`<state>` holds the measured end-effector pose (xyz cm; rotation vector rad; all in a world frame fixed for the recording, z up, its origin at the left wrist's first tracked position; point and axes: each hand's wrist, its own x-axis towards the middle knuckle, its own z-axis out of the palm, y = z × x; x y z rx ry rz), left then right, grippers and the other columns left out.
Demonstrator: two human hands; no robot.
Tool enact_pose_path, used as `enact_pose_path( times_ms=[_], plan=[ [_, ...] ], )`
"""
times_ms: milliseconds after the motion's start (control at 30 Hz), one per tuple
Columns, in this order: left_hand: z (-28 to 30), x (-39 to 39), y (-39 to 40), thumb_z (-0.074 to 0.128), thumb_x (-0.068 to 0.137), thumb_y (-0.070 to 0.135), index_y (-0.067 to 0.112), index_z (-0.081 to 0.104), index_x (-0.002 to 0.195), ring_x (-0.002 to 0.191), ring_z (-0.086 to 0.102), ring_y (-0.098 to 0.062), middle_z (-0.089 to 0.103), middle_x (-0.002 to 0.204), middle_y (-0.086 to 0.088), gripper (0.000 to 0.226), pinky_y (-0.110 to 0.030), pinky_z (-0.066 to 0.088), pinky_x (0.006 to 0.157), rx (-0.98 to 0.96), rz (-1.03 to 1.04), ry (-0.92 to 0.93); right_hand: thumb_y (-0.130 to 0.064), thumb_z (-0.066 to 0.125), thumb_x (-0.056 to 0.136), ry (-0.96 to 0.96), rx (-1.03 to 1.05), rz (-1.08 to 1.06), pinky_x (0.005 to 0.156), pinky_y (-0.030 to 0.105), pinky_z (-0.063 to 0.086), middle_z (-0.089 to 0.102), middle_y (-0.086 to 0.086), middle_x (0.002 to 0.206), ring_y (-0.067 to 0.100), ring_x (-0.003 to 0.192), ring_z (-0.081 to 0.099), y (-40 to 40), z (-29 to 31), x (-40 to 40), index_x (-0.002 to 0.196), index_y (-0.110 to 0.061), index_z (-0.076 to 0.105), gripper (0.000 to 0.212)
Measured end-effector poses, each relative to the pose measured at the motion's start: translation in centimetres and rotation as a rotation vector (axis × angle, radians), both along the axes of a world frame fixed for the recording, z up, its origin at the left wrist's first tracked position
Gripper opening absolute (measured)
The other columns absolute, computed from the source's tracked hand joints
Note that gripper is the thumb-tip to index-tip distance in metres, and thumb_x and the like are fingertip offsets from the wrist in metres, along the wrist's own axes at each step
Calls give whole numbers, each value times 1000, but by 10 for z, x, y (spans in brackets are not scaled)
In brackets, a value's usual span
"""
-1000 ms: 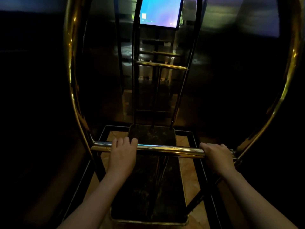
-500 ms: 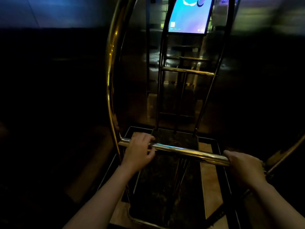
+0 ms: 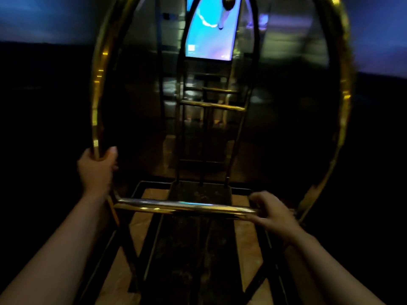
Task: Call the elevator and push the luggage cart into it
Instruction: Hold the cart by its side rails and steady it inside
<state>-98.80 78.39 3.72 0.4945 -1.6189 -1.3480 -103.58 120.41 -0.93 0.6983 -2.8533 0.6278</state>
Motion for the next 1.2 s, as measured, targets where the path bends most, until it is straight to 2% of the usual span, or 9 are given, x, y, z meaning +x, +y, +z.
enact_pose_path(
  times_ms=[100,200,300,367,433,533,700,900,1200],
  plan=[
    [-6,-6,-5,65,86,30,29,51,74,47,54,6,55,69,5,18,-26,43,54,26,36,-12,-12,74,79,518,-496,-228,85,31,46,53,10,111,21,100,54,28,42,5,113,-10,53,41],
    [-4,-3,0,63,83,37,31,52,75,50,54,4,55,70,6,15,-26,44,56,33,30,2,-16,69,83,896,-603,-568,77,36,44,52,21,109,28,90,51,58,84,9,112,-3,51,37],
    [-2,5,6,62,87,33,35,51,76,59,55,0,55,72,7,15,-28,46,61,13,2,40,-29,73,83,476,-848,-499,76,30,49,54,12,118,17,96,54,64,94,-6,126,-16,45,53],
    [-1,8,6,63,86,34,35,52,76,58,55,0,56,73,7,14,-31,46,62,4,-5,41,-26,73,82,247,-868,-376,71,35,52,61,3,100,13,85,61,57,88,-11,111,-20,50,38],
    [1,10,3,64,82,37,33,53,76,52,55,2,56,71,5,13,-31,46,60,10,-9,31,-20,71,84,277,-893,-393,62,37,50,60,-1,77,7,63,61,51,81,-14,89,-22,52,19],
    [1,12,2,64,83,36,30,54,75,49,56,3,57,68,2,14,-30,47,57,-12,11,19,-14,67,87,366,-953,-472,57,40,51,58,-3,67,10,55,60,48,77,-18,76,-31,49,26],
    [0,16,6,62,88,28,30,51,72,51,55,0,56,65,2,20,-25,46,55,-73,53,9,-14,64,88,442,-922,-471,57,52,55,57,-3,65,23,57,61,51,69,-20,76,-35,48,29],
    [-6,22,6,62,90,25,30,51,74,49,56,1,56,65,1,20,-17,46,49,-72,60,57,-40,59,79,484,-911,-422,56,52,54,58,-1,64,30,58,62,58,67,-14,74,-40,52,9],
    [-3,23,10,60,90,25,31,51,75,52,57,-1,57,67,3,19,-19,49,52,-102,71,55,-30,60,81,452,-897,-417,52,50,53,56,-1,62,14,50,59,52,77,-13,74,-35,47,15]
  ],
)
